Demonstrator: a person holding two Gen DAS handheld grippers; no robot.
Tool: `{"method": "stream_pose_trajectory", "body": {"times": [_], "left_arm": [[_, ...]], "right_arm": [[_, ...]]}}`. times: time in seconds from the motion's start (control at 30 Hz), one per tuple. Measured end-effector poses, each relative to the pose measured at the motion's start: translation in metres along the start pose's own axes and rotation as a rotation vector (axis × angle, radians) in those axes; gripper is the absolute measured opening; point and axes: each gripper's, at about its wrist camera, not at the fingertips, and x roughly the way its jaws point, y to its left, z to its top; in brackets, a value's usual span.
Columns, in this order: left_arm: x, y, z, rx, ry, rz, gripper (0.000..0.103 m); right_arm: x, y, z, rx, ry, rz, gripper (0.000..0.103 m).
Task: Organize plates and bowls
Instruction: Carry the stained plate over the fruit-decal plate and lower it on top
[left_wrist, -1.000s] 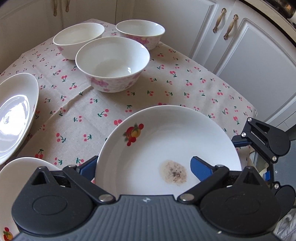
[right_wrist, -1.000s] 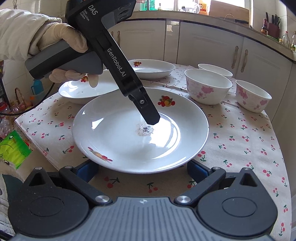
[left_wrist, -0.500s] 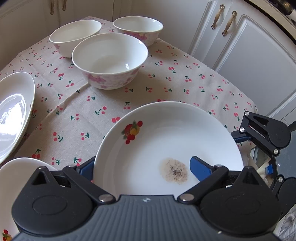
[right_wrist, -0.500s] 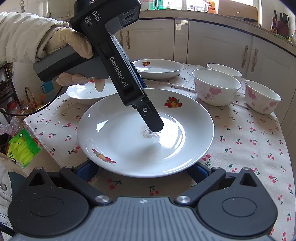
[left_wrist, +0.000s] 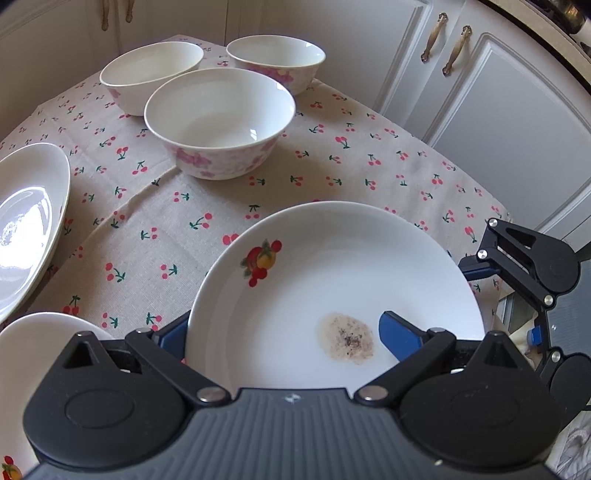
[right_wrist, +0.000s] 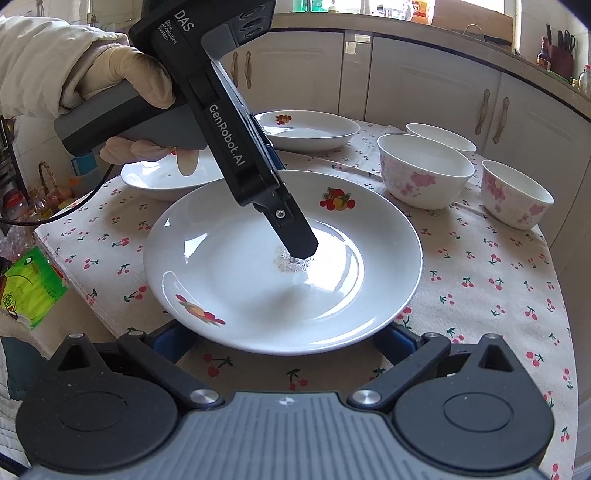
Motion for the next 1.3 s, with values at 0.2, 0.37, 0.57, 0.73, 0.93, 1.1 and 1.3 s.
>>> {"method": "stream_pose_trajectory", "body": {"times": [0.2, 0.37, 0.57, 0.73, 0.93, 1.1, 1.3], "left_arm": [[-0.002, 0.000, 0.001, -0.001, -0.012, -0.002, 0.096], [-0.004, -0.002, 0.001, -0.005, -0.022, -0.007, 0.096], [-0.018, -0.001, 0.004, -0.018, -0.062, -0.004, 0.096], [-0.038, 0.006, 0.001, -0.046, -0.115, 0.024, 0.096], [-0.060, 0.026, -0.016, -0.107, -0.150, 0.074, 0.096], [-0.077, 0.048, -0.038, -0.165, -0.169, 0.116, 0.096], [-0.090, 0.072, -0.062, -0.216, -0.178, 0.155, 0.096]], "right_arm": [[-0.001, -0.001, 0.002, -0.010, 0.011, -0.006, 0.103], [-0.003, -0.004, 0.004, -0.005, 0.024, -0.003, 0.103], [-0.008, -0.007, 0.013, -0.011, 0.015, 0.003, 0.103], [-0.009, -0.008, 0.031, -0.043, -0.007, 0.021, 0.103], [0.004, -0.001, 0.056, -0.114, -0.018, 0.064, 0.103], [0.022, 0.012, 0.075, -0.166, -0.020, 0.118, 0.103], [0.045, 0.026, 0.095, -0.199, -0.010, 0.178, 0.103]]}}
